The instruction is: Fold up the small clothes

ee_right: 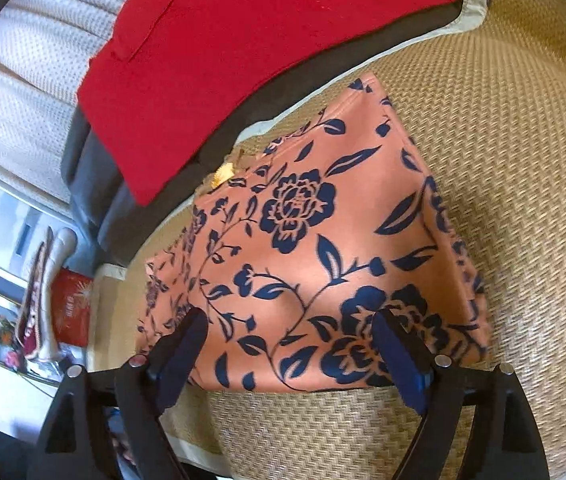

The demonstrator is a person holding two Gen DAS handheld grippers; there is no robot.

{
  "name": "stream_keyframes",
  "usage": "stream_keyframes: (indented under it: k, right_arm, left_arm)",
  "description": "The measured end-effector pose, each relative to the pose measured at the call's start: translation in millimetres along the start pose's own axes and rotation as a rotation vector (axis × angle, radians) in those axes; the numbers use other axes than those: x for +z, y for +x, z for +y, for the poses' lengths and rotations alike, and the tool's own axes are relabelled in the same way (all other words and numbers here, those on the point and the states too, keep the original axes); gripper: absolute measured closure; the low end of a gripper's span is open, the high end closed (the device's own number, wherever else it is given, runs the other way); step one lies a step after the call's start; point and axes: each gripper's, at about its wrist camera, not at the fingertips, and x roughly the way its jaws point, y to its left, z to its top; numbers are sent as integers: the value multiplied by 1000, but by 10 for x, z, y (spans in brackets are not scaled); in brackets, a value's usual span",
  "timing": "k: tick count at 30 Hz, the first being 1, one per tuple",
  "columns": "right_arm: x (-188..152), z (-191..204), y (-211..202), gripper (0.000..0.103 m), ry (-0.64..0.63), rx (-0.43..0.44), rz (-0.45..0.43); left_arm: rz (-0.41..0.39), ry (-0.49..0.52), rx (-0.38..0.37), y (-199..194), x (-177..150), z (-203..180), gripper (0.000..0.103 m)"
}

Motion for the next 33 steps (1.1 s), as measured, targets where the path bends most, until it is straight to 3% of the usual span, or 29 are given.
stream_keyframes:
  k: [2, 4, 6, 7, 10, 11, 14, 17, 19, 22, 26, 33]
  right_arm:
    - [1, -31, 88, 16, -13, -21, 35]
    - [9, -68, 239, 16, 1, -123, 84]
    - [62, 49, 222, 16, -32, -155, 65]
    - [100, 154, 198, 16, -68, -183, 41]
    - [282, 419, 168, 14, -159, -173, -8]
    - [379, 483, 211, 14, -178, -150, -9]
    - [766, 476, 407, 14, -152, -121, -4]
    - [1203, 252, 767, 14, -6, -98, 62]
    - [1411, 133, 969, 14, 21, -141, 83]
    - [1714, 2, 1156, 14, 13, -153, 75]
    - [1920, -43, 1259, 14, 24, -158, 64]
    - [2015, -148, 1321, 15, 14, -152, 37]
  left_arm:
    - [-18, 32, 6, -34, 13, -48, 70]
    - [-14, 51, 11, -77, 33, -118, 71]
    - [-46, 50, 35, -197, 74, -170, 71]
    - [-64, 47, 36, -259, 111, -208, 65]
    - [-147, 52, 40, -416, 306, -347, 26]
    - [-172, 59, 38, -439, 376, -412, 21]
    - [-184, 82, 13, -328, 646, -551, 21]
    - [-157, 83, -12, -161, 885, -540, 21]
    - [-134, 86, -59, -1, 1150, -541, 21]
    - [-93, 113, -3, 394, 1577, -547, 21]
    - [-12, 138, 61, 884, 1828, -536, 20]
    - [-52, 106, 78, 792, 1856, -426, 19]
